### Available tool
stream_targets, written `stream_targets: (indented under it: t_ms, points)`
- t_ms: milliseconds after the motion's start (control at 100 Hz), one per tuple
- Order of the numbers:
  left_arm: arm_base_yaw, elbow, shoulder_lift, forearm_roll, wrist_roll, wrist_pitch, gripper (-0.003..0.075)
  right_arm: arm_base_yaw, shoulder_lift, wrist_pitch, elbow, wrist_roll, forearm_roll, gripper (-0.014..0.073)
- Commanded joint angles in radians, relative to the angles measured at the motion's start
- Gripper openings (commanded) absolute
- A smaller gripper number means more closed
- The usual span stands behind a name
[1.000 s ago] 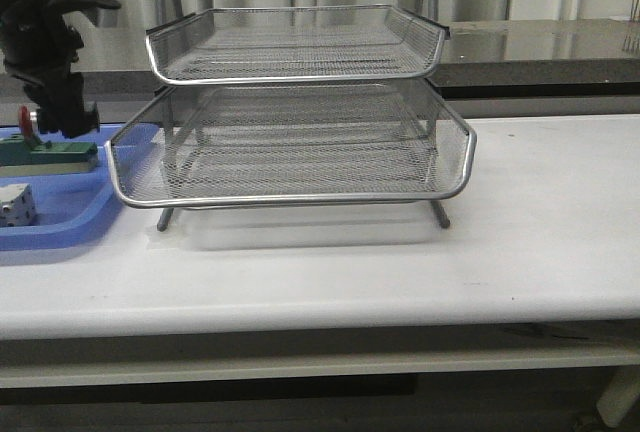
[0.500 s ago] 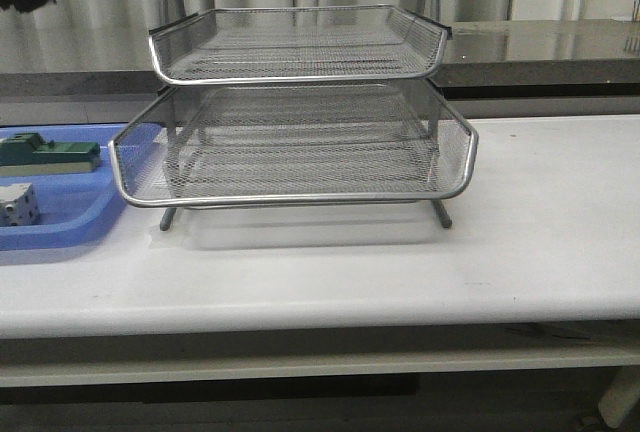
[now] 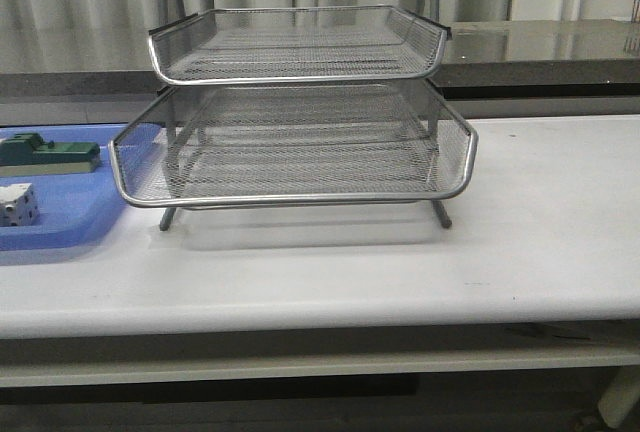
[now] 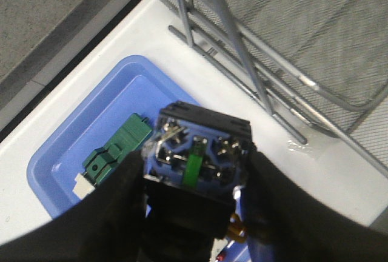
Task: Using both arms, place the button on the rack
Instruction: 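Lift the red button and carry it over the pulled-out middle tray, then lower the red button onto the middle tray mesh and open left gripper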
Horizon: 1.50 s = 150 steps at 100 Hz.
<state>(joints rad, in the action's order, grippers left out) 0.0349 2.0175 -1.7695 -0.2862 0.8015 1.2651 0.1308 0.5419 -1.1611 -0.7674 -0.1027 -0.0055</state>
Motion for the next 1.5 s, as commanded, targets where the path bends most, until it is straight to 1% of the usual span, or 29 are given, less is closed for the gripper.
stream_targets:
  t_ms: [0,190,470,590,730,890,1050,1380,1490]
  points:
    - [-0.02,-0.021,0.099,-0.06,0.008,0.006,0.0058,-0.003,0.003,0.049,-0.033,0.001,-0.002,-0.0069]
    - [-0.137,-0.076,0.14,-0.06,0.008,0.006,0.0058,-0.003,0.003,0.049,-0.033,0.001,-0.002,-0.0069]
    - [-0.374,-0.137,0.138,-0.056,0.008,0.006,0.0058,-0.003,0.003,0.049,-0.033,0.001,-0.002,-0.0069]
    - [-0.46,-0.156,0.125,-0.028,0.01,0.005,0.0058,-0.003,0.003,0.049,-0.033,0.001,-0.002,-0.0069]
    - [-0.539,-0.156,0.072,0.042,0.01,-0.002,0.0058,-0.003,0.003,0.049,-0.033,0.001,-0.002,-0.0069]
    - [-0.594,-0.156,-0.005,0.058,0.01,-0.026,0.0058,-0.003,0.003,0.049,-0.033,0.001,-0.002,-0.0069]
    - [-0.625,-0.156,-0.088,0.115,0.01,-0.043,0.0058,-0.003,0.003,0.049,-0.033,0.001,-0.002,-0.0069]
    - [-0.625,-0.156,-0.175,0.135,0.01,-0.123,0.0058,-0.003,0.003,0.049,-0.033,0.001,-0.002,-0.0069]
    - [-0.625,-0.156,-0.193,0.137,0.01,-0.124,0.0059,-0.003,0.003,0.049,-0.033,0.001,-0.002,-0.0069]
